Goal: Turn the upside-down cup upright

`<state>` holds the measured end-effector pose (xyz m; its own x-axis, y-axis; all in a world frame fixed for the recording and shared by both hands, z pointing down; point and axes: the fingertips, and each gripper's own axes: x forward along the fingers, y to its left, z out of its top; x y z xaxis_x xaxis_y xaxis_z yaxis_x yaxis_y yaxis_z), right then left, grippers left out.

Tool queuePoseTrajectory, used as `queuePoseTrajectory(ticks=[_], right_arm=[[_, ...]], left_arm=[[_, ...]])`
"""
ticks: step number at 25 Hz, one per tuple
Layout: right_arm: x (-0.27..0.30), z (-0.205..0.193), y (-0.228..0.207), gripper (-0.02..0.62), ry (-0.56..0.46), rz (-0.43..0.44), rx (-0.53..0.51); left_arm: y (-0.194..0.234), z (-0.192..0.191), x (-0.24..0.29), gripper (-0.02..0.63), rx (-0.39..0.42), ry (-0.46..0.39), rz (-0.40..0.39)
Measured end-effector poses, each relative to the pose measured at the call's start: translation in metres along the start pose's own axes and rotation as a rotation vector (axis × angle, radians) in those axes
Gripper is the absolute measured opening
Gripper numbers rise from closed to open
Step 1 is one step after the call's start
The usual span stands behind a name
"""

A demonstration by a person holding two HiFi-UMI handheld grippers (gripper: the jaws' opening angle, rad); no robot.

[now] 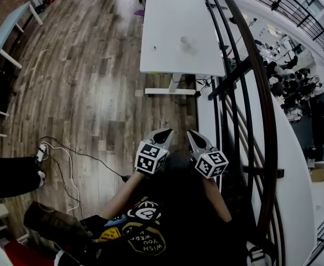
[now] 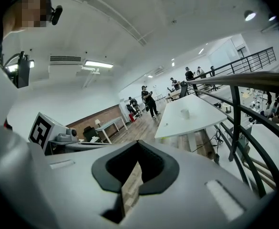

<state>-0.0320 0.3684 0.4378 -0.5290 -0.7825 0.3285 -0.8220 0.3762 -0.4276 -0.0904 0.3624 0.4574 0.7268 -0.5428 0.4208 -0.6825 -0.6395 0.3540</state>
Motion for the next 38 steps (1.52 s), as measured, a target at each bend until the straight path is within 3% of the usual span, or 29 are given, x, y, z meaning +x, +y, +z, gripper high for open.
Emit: queuePoseTrajectory(ticks=[6, 9, 12, 17, 26, 34, 38], right_arm=[[0.029, 0.025, -0.028, -0.002, -0.010, 0.026, 0.006], [0.051, 0.051, -0.056, -0.002, -0.006, 0.041, -0.014], [0.073, 0.070, -0.083, -0.003, 0.060, 0.064, -0.030], [0.097, 0.092, -0.122, -0.003, 0.087, 0.132, -0.009], [0.132, 0.117, -0.190, -0.003, 0.111, 0.123, -0.002], [0.201, 0.118, -0.239, -0.003, 0.165, 0.078, 0.039], [0.252, 0.134, -0.251, -0.002, 0.156, 0.108, 0.143]], left_arm=[[0.016, 0.024, 0.039, 0.003, -0.009, -0.002, 0.006], [0.033, 0.041, 0.077, 0.003, -0.074, -0.010, 0.027], [0.040, 0.062, 0.114, 0.003, -0.130, -0.005, -0.001], [0.051, 0.097, 0.169, 0.003, -0.078, 0.002, 0.045], [0.066, 0.134, 0.233, 0.003, 0.046, 0.014, 0.097], [0.143, 0.130, 0.289, 0.003, -0.021, 0.089, 0.096], [0.204, 0.150, 0.317, 0.003, -0.039, 0.087, 0.105]])
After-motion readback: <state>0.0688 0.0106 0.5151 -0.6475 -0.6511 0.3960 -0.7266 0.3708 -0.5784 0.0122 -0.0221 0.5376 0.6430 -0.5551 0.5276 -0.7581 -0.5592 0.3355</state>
